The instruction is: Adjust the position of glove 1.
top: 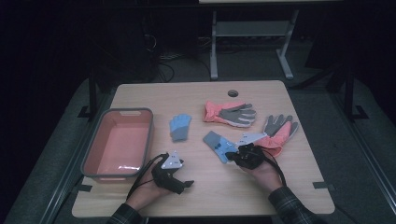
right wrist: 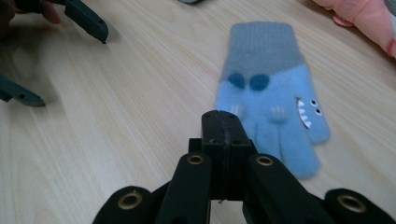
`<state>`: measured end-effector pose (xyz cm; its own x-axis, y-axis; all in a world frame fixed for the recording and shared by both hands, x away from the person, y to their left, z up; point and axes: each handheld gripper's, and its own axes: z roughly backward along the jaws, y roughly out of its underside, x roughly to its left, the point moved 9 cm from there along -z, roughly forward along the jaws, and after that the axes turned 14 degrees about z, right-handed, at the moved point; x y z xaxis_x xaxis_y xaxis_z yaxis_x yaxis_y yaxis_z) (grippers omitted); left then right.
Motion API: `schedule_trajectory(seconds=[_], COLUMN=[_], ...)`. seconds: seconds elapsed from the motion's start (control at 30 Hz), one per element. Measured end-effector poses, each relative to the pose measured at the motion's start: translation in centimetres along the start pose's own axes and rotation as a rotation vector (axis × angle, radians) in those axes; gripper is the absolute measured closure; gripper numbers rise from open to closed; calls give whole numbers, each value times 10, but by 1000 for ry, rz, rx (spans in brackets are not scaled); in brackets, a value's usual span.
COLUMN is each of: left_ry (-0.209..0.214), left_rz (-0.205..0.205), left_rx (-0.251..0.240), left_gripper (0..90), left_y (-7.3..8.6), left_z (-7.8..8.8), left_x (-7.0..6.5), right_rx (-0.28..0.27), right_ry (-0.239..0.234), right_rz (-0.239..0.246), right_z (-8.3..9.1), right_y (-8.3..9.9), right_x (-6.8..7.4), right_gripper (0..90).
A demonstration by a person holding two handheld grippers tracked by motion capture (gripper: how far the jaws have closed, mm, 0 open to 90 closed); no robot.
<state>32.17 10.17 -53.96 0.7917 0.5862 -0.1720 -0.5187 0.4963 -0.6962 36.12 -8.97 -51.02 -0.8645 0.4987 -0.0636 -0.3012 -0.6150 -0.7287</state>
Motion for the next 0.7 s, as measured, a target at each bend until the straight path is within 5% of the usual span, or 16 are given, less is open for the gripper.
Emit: schedule_trajectory(seconds=[0.27, 0.7], left_ry=[1, 3], left_rz=[-1, 4], left_rx=[0, 2], left_gripper=[125, 125], left_y=[0, 0], left_z=[0, 0], left_x=[0, 0], right_rx=[35, 69], right_ry=[-6, -27], right_rz=[20, 29], right_z=[-21, -23], right_y=[-5, 8], right_x=[1, 6], right_gripper=[900, 900])
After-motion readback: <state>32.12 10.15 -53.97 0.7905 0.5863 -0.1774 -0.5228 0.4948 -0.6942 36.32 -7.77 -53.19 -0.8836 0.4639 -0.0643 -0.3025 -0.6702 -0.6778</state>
